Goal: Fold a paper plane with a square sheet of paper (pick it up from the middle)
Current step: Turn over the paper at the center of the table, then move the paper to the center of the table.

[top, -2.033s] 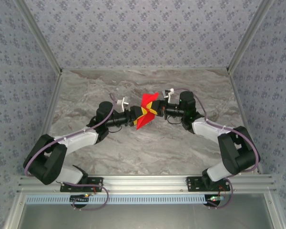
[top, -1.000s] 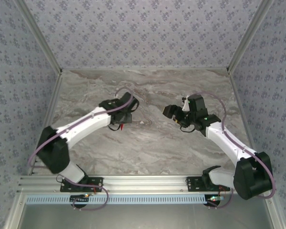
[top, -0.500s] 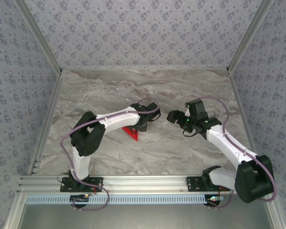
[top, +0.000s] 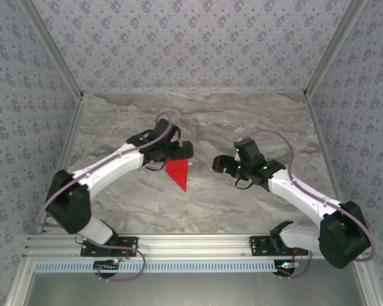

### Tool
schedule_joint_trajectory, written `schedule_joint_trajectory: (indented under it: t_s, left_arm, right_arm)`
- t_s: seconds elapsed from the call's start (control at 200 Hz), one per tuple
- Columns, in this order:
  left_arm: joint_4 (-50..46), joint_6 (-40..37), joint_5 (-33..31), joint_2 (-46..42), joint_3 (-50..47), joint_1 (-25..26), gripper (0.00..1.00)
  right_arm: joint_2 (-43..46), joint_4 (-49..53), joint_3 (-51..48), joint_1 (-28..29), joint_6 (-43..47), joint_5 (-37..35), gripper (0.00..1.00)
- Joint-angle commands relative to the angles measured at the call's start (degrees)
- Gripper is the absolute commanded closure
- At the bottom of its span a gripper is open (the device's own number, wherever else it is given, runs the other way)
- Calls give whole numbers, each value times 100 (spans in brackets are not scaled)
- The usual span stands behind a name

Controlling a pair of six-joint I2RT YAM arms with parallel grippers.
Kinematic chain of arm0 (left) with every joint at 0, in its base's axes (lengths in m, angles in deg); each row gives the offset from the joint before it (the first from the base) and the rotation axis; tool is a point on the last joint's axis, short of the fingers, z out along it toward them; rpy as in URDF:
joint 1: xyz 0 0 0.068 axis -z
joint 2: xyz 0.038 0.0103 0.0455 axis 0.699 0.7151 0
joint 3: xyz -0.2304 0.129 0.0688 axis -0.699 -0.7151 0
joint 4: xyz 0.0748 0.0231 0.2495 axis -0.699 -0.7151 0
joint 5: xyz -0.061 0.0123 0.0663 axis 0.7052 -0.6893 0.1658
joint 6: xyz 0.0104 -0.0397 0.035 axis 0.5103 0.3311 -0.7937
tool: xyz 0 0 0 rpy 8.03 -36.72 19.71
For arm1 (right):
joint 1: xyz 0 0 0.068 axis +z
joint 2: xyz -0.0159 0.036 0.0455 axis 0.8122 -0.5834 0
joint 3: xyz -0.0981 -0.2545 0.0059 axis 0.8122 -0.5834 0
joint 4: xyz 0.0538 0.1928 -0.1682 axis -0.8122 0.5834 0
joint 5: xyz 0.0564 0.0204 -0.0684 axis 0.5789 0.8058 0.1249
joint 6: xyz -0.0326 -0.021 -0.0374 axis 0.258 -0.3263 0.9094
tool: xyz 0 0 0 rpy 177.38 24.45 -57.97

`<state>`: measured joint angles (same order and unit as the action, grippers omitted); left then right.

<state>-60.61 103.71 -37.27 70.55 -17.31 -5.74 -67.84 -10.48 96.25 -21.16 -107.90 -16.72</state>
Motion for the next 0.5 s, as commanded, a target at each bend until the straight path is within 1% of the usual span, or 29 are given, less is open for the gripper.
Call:
schedule_joint_trajectory:
  t_s: [0.0, 0.1, 0.18, 0.24, 0.315, 0.38, 0.46, 0.495]
  left_arm:
    - [151, 118, -148, -528, -579, -419, 1]
    - [133, 327, -93, -897, -1104, -951, 1]
    - [220, 443, 99, -1143, -1483, -1292, 1]
    - [280, 511, 232, -1291, -1723, -1504, 1]
    - [318, 574, 359, -1451, -1976, -1721, 1]
    - [330, 624, 432, -1581, -2167, -1881, 1]
    - [382, 692, 550, -1740, -2367, -2049, 1]
    - [398, 702, 616, -1790, -2428, -2107, 1]
  right_arm:
    - [-400, -297, 256, 545, 57, -420, 15]
    - [-931, -482, 565, 1015, -26, -466, 17]
    - [-1436, -708, 868, 1378, -88, -338, 22]
    - [-1842, -753, 1205, 1640, -98, -291, 27]
    - [-2408, -730, 1667, 1899, -122, -272, 39]
    - [-2854, -724, 2021, 2029, -165, -325, 47]
    - [-3342, -762, 2404, 2109, -239, -332, 53]
    - [-3546, -730, 2564, 2117, -257, -391, 55]
